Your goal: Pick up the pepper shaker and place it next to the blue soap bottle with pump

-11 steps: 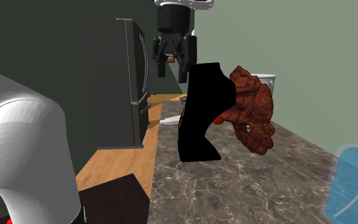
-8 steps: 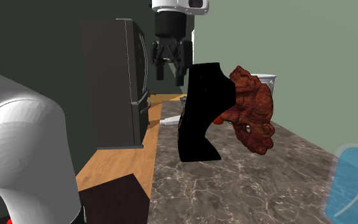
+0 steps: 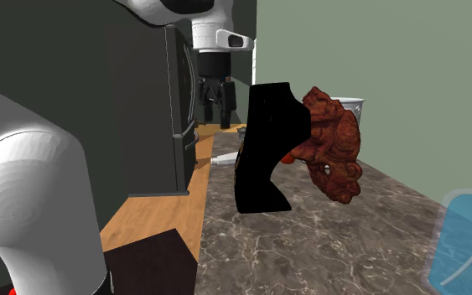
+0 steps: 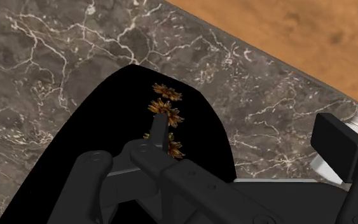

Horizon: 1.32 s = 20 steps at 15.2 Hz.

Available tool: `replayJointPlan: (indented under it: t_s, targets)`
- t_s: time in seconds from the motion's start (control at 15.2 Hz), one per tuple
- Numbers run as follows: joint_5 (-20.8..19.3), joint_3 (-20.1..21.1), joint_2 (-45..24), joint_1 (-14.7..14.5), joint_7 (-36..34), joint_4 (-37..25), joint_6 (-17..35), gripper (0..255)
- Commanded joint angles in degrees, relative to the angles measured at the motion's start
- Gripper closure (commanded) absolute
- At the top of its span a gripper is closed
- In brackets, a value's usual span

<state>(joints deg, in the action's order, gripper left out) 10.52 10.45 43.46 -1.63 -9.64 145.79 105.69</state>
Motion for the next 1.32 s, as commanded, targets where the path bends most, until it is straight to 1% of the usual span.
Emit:
replayJointPlan:
  t_s: [0.0,0.2,0.4,0.59,0.73,0.86,0.99,1.12,1.25]
  targets:
    - [1.40,3.16,-1.89,-0.31,-4.04,0.63,3.62,0]
    - [2.73,7.90,-6.02,-0.26,-9.89,0.32,8.87,0]
    - [3.03,12.74,-11.11,0.42,-16.02,-0.96,14.04,0]
    - [1.89,17.70,-17.02,1.87,-22.68,-3.15,18.93,0]
    - [0.06,21.08,-21.38,3.28,-27.61,-5.10,21.94,0]
    - [-2.85,24.52,-26.10,5.04,-33.09,-7.42,24.62,0]
    - [-7.08,27.91,-31.25,6.98,-39.29,-10.14,26.87,0]
    - [-12.88,30.95,-36.96,8.74,-46.37,-13.29,28.47,0]
    - [-20.09,32.89,-43.24,9.48,-54.18,-16.95,29.16,0]
